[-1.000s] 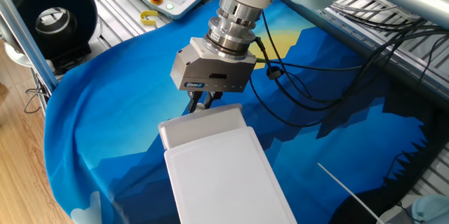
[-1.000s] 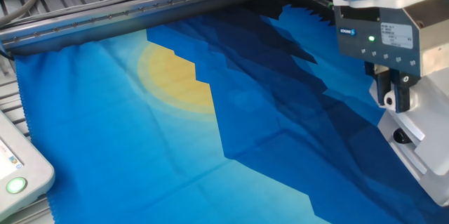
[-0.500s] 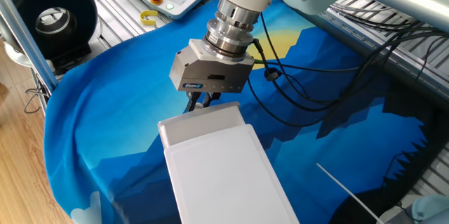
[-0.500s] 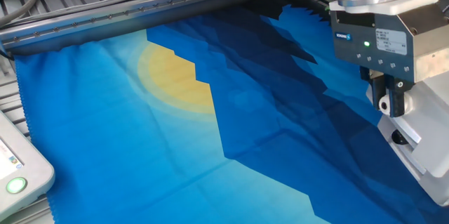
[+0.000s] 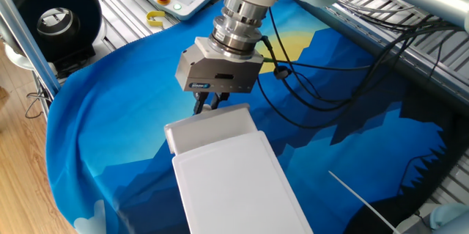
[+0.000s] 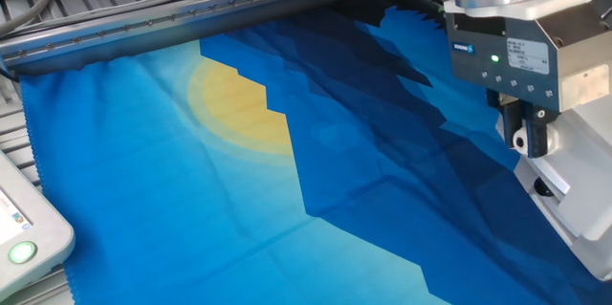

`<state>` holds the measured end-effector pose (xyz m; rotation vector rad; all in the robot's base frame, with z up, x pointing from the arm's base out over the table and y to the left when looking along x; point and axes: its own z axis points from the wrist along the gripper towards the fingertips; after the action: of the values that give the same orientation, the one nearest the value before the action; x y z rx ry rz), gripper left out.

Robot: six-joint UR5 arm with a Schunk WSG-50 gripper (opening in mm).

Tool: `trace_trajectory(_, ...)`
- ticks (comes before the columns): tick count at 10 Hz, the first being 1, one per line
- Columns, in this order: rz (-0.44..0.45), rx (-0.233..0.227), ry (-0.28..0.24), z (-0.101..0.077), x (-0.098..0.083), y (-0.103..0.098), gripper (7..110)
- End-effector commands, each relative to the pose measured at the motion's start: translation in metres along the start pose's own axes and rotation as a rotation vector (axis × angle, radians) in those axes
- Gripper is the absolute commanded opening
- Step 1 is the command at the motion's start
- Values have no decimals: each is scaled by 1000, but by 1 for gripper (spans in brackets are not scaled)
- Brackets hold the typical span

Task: Grasp the handle and open the drawer

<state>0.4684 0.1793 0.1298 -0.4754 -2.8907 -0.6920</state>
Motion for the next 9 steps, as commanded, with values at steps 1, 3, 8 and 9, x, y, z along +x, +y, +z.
trace_trajectory(1,0,-11,6,-4,-2,7,7)
trace_trajectory(3,-6,-10,17,-8,-4,8,7)
trace_trajectory(8,-14,-12,28,-12,-16,11,7)
trace_trajectory(9,-15,-12,28,-10,-19,11,7)
